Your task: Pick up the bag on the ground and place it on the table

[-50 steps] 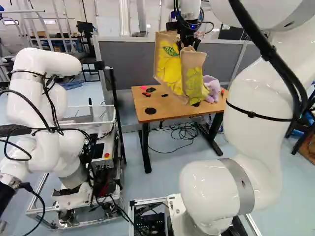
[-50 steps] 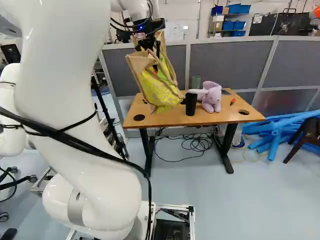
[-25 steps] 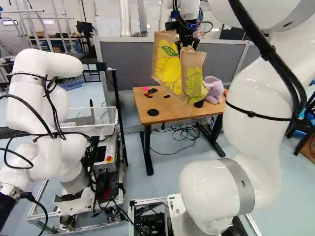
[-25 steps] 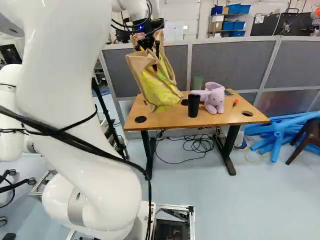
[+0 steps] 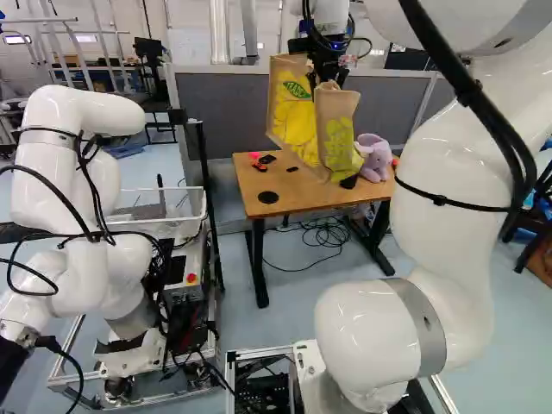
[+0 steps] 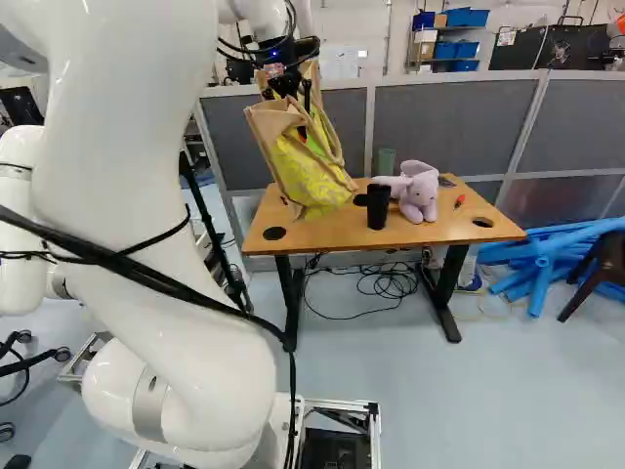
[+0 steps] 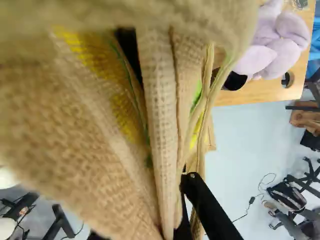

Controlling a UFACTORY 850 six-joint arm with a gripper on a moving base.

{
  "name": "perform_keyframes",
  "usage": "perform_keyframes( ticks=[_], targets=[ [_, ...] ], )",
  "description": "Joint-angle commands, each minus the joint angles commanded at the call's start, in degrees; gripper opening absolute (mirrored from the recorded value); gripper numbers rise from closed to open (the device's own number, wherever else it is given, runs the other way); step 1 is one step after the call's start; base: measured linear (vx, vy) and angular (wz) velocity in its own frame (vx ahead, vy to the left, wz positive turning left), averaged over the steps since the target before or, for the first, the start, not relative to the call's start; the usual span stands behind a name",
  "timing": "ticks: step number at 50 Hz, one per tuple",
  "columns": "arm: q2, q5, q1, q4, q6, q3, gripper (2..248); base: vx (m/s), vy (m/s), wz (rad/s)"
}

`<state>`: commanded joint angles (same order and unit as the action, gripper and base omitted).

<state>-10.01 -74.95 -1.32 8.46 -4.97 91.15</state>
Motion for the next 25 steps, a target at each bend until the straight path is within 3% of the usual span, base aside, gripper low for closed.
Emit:
perform_keyframes(
  ticks=[25],
  targets=[
    [0.0,0.0,0.0,0.0,-14.84,0.0,22,0.0,0.0,0.0]
  ],
)
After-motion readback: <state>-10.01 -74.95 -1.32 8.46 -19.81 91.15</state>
